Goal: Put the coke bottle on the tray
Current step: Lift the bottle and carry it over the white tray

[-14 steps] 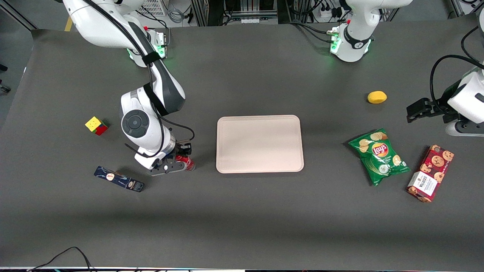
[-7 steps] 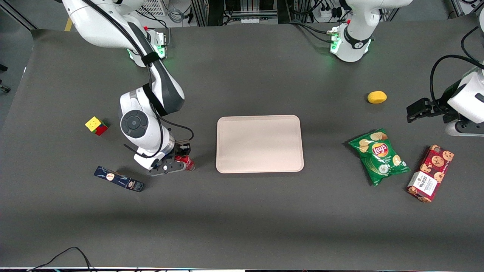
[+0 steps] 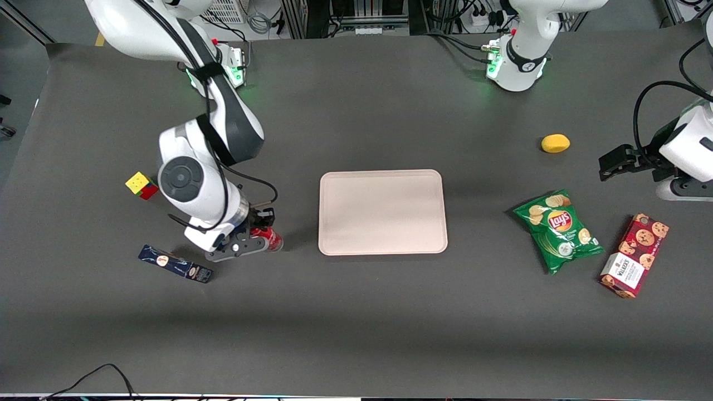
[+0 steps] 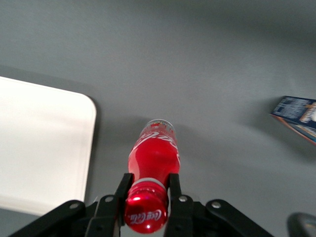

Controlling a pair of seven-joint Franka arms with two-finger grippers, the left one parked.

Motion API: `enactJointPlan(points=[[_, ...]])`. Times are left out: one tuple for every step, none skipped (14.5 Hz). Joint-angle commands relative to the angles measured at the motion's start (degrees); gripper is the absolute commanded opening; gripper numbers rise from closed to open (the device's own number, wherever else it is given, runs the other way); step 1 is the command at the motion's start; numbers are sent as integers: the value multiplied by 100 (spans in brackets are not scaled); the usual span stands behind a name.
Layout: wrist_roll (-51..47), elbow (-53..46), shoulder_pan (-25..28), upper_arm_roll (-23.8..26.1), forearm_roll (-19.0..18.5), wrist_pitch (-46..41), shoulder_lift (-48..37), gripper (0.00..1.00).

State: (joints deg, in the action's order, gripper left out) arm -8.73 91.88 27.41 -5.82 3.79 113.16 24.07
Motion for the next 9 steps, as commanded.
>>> enactJointPlan(points=[[161,-810,-25,-24,69,-1161,-376,0],[161,-1004,-25,-24,69,-1460,-446,0],[143,-1214,-25,-24,78,-1759,-525,0],[117,-1408,-25,-24,191,-2041,-561,0],[99,-1558,-25,-41,349,-2235,-570,0],[134,-1620,-25,-59,377,-2307,-570,0],[143,-1621,-51,-59,377,-2307,-570,0],[91,-1638,-60,-51,377,-2307,-561,0],[-14,-1708,-25,-16,386,-2307,-552,0]])
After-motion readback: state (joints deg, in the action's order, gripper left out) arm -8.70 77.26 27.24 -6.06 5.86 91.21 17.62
